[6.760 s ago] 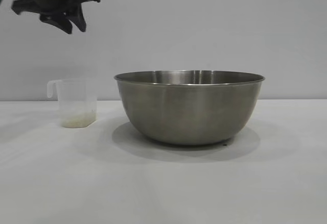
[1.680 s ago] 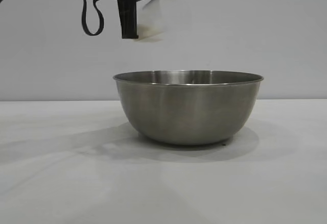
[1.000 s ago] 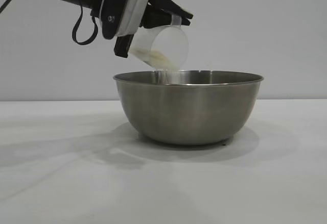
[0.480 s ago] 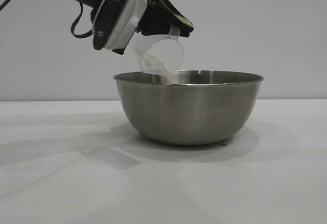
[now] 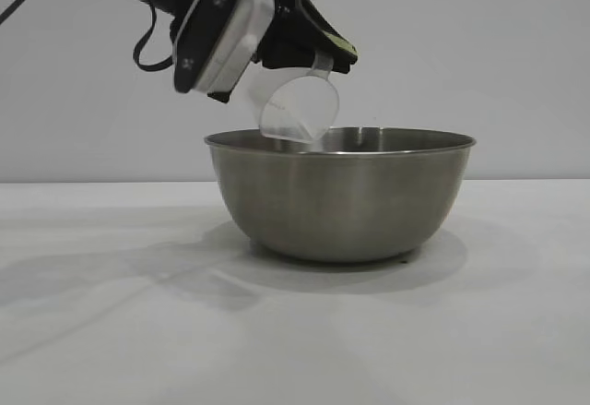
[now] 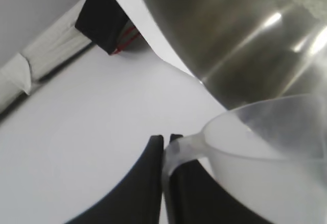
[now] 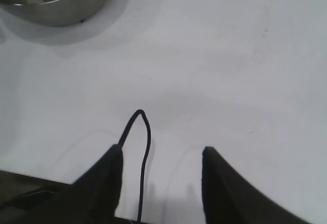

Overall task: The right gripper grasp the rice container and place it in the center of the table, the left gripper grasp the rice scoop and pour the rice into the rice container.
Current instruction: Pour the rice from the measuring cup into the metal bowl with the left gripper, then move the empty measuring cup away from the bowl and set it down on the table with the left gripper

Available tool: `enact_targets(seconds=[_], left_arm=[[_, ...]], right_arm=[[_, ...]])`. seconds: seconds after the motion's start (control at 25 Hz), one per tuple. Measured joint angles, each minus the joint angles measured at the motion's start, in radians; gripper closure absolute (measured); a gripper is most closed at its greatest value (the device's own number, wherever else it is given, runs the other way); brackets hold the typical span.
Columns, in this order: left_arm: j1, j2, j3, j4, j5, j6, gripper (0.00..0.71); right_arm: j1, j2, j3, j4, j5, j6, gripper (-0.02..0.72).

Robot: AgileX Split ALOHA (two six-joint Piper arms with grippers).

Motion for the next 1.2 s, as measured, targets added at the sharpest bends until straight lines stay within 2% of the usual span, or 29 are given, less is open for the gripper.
enact_targets(seconds=[0.08, 0.24, 0.4, 0.48, 0.68, 0.92, 1.2], left_arm=[[0.0, 0.0, 0.0, -0.087, -0.03, -0.163, 0.71], [0.008, 0.0, 0.0, -0.332, -0.142, -0.619, 0.71], [0.064, -0.006, 0.009, -0.418, -0.207, -1.057, 0.71], [0.111, -0.008, 0.044, -0.466, -0.254, -1.2, 0.71], [0.215, -0.008, 0.158, -0.499, -0.322, -1.357, 0.71], [0.318, -0.008, 0.307, -0.576, -0.342, -1.354, 0.71], [0.329, 0.044, 0.379, -0.661, -0.364, -1.246, 0.71]], right_arm=[[0.0, 0.0, 0.0, 0.0, 0.0, 0.0, 0.404], [0.0, 0.0, 0.0, 0.0, 0.0, 0.0, 0.404], [0.0, 0.0, 0.0, 0.0, 0.0, 0.002, 0.404], [0.0, 0.0, 0.0, 0.0, 0.0, 0.002, 0.404], [0.0, 0.0, 0.0, -0.001, 0.0, 0.002, 0.404], [0.0, 0.0, 0.0, -0.001, 0.0, 0.003, 0.404], [0.0, 0.0, 0.0, -0.001, 0.0, 0.003, 0.404]])
